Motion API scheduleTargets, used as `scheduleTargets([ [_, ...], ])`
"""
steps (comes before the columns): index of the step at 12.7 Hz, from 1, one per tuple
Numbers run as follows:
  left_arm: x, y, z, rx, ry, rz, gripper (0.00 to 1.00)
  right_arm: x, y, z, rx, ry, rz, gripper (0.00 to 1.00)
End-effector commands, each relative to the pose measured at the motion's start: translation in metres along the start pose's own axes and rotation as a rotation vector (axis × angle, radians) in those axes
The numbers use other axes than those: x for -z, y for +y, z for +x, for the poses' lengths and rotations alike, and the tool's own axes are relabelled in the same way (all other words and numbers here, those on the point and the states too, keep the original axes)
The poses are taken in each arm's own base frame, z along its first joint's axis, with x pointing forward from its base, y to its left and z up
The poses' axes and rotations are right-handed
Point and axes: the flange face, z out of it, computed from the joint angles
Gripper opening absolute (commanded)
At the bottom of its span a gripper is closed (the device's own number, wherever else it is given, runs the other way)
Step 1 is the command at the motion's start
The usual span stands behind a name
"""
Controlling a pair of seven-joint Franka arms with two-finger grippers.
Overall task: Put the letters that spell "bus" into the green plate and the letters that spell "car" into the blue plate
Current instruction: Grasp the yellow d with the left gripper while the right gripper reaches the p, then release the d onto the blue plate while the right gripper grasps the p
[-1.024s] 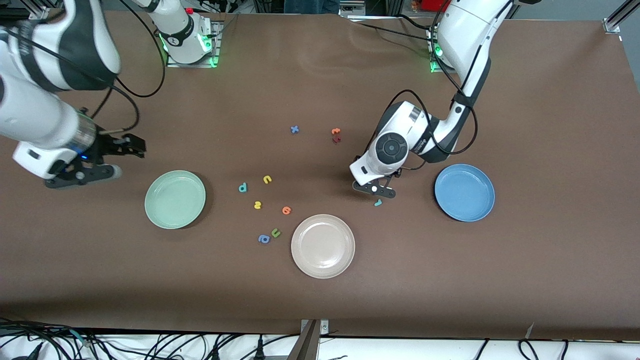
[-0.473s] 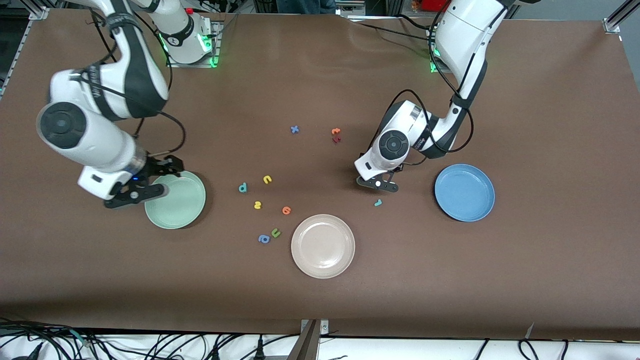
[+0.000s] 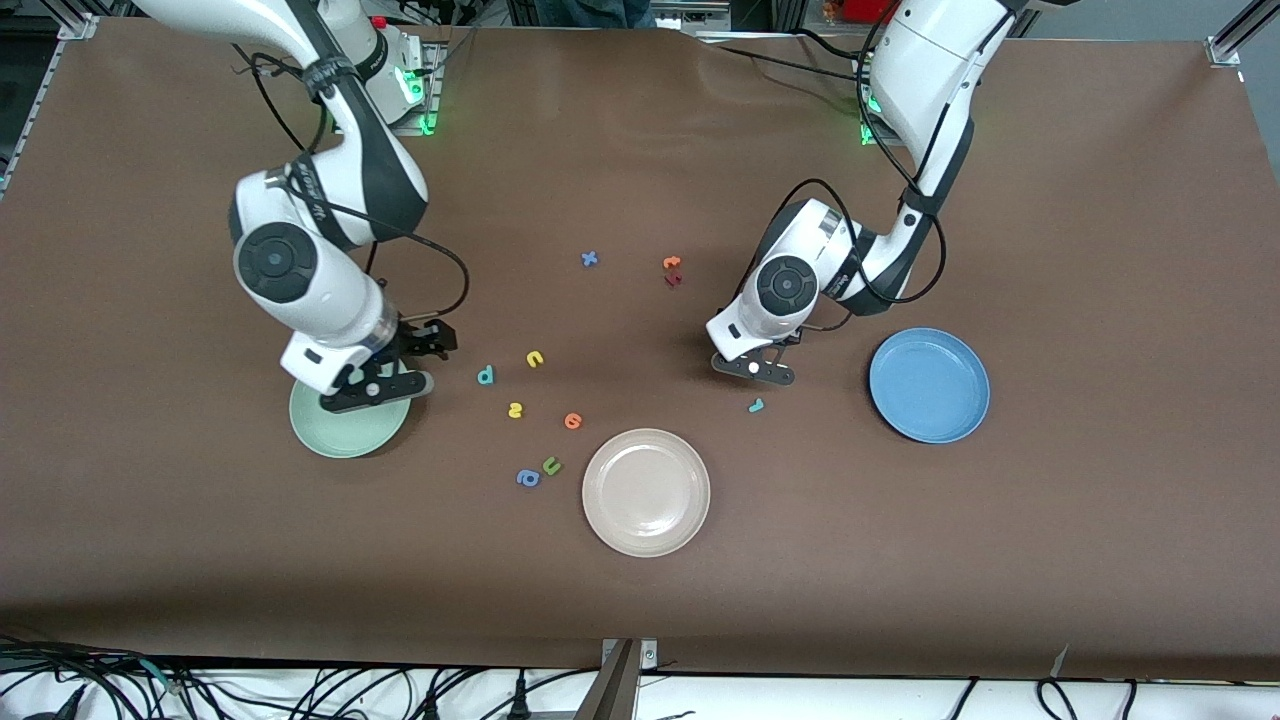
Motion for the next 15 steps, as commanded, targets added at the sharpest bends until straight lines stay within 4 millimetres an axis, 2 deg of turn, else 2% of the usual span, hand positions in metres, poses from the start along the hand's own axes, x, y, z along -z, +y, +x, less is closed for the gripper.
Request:
scheduleTargets([
  [1, 0.001, 0.002, -0.002, 0.009, 0.015, -0.006, 0.09, -0.033, -0.020, -0.006, 0.036, 0.027, 0.013, 1.00],
  [3, 0.001, -0.001, -0.003, 0.009, 0.008, -0.005, 0.06, -0.065, -0.026, -0.014, 0.047, 0.049, 0.026, 1.00],
  [4, 0.010, -0.005, -0.001, 0.008, 0.014, -0.006, 0.06, -0.079, -0.027, -0.017, 0.055, 0.053, 0.031, 1.00],
  [6, 0.045, -0.020, -0.002, 0.015, 0.004, 0.012, 0.07, -0.097, -0.028, -0.020, 0.146, 0.074, 0.037, 0.99],
  [8, 0.071, -0.062, 0.006, -0.013, -0.025, 0.011, 0.07, -0.117, -0.028, -0.028, 0.155, 0.115, 0.047, 0.94],
  [9, 0.077, -0.090, 0.010, -0.030, -0.052, 0.008, 0.07, -0.129, -0.028, -0.032, 0.154, 0.134, 0.054, 0.94],
  [10, 0.093, -0.121, 0.017, -0.057, -0.043, 0.014, 0.07, -0.141, -0.029, -0.035, 0.152, 0.150, 0.061, 0.94],
  [12, 0.103, -0.173, 0.023, -0.079, -0.039, 0.058, 0.06, -0.157, -0.029, -0.036, 0.133, 0.160, 0.072, 0.91],
  [13, 0.102, -0.192, 0.024, -0.089, -0.042, 0.078, 0.06, -0.159, -0.031, -0.036, 0.128, 0.158, 0.076, 0.87],
  [15, 0.100, -0.246, 0.025, -0.103, -0.050, 0.102, 0.07, -0.162, -0.029, -0.038, 0.070, 0.145, 0.079, 0.85],
])
